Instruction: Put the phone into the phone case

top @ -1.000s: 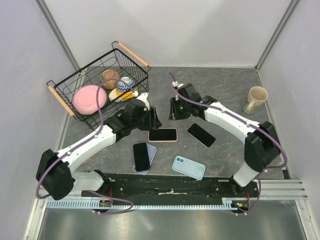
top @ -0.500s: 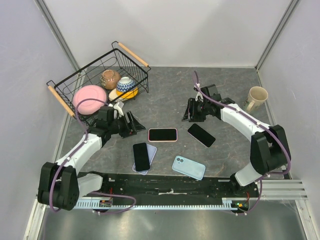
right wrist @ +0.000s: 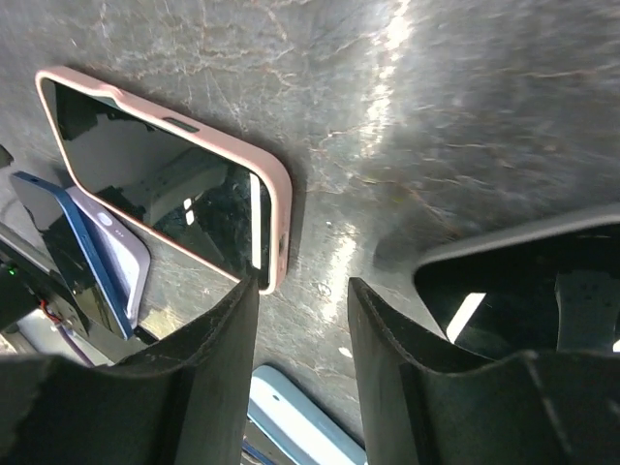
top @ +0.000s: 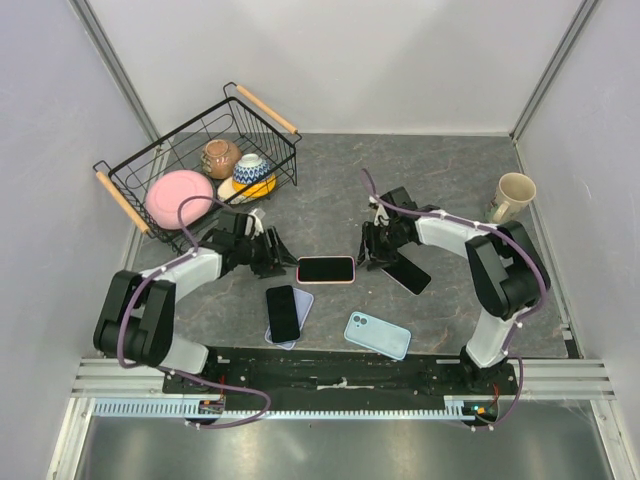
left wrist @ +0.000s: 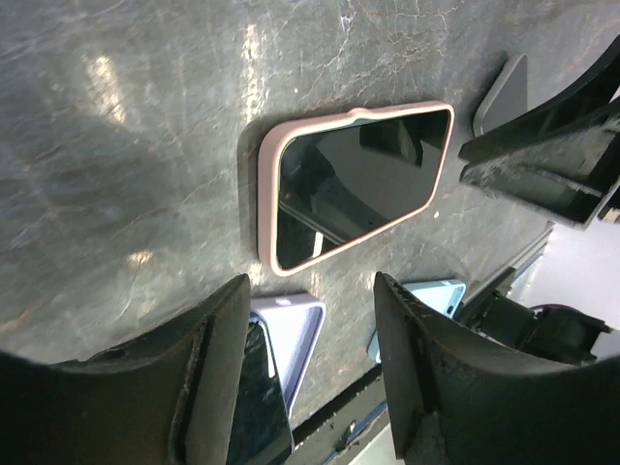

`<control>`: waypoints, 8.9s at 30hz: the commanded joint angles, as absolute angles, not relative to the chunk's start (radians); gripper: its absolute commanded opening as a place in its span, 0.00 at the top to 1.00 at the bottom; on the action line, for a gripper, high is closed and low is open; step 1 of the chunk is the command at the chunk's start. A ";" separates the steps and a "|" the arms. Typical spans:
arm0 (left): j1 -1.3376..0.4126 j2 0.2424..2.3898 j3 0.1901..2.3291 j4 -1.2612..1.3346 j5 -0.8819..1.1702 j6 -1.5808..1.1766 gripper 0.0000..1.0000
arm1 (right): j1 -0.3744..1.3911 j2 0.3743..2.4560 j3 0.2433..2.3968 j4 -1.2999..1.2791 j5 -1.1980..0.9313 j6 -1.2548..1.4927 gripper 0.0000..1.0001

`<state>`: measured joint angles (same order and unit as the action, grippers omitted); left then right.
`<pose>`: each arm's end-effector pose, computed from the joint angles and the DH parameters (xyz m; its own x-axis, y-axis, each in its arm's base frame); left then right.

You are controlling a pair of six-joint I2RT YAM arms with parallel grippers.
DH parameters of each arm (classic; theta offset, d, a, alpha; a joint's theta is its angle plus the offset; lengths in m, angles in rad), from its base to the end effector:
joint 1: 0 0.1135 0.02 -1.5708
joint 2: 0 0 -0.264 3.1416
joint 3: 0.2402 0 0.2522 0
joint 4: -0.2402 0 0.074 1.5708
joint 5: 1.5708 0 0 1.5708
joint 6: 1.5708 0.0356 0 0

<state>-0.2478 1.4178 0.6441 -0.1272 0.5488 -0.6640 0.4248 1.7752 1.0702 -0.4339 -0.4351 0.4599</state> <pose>0.2492 -0.0822 0.1643 -0.9210 -0.3093 -0.2370 -0.0562 0.7073 -0.7047 0.3068 0.1552 0.1624 -0.9787 -0.0009 -0.2052 -0.1117 0.8414 0.5288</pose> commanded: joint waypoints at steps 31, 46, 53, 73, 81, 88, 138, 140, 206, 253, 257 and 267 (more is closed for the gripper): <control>-0.417 1.821 1.040 -0.081 0.345 -0.692 0.57 | 0.445 2.017 1.313 -0.276 -0.466 0.528 0.63; -0.433 1.715 1.028 -0.170 0.244 -0.617 0.37 | 0.446 1.864 1.201 -0.328 -0.333 0.462 0.30; -0.526 1.519 0.944 -0.227 0.224 -0.568 0.36 | 0.446 1.709 1.125 -0.362 -0.305 0.443 0.21; -0.998 1.451 0.841 -0.273 0.106 -0.663 0.40 | 0.313 1.304 0.913 -0.540 -0.117 0.462 0.21; -1.163 1.653 0.980 -0.385 -0.038 -0.646 0.43 | 0.256 1.272 0.888 -0.555 -0.137 0.442 0.21; -1.190 1.727 1.031 -0.437 -0.126 -0.661 0.46 | 0.250 1.272 0.893 -0.555 -0.146 0.433 0.21; -0.853 1.749 1.170 -0.595 -0.233 -0.663 0.98 | 0.245 1.333 0.927 -0.554 -0.160 0.402 0.21; -0.853 1.752 1.158 -0.597 -0.227 -0.678 0.98 | 0.244 1.333 0.925 -0.557 -0.160 0.400 0.20; -0.724 2.113 1.575 -0.302 0.578 -0.508 0.27 | 0.006 1.193 0.583 -0.502 -0.282 0.568 0.25; -0.722 2.237 1.534 0.024 0.923 -0.650 0.46 | 0.005 1.316 0.526 -0.232 -0.403 0.614 0.54; -0.729 2.226 1.496 0.127 0.953 -0.721 0.50 | 0.005 1.302 0.519 -0.226 -0.410 0.618 0.55; -0.733 2.215 1.494 0.126 0.945 -0.721 0.98 | 0.005 1.293 0.523 -0.225 -0.425 0.614 0.55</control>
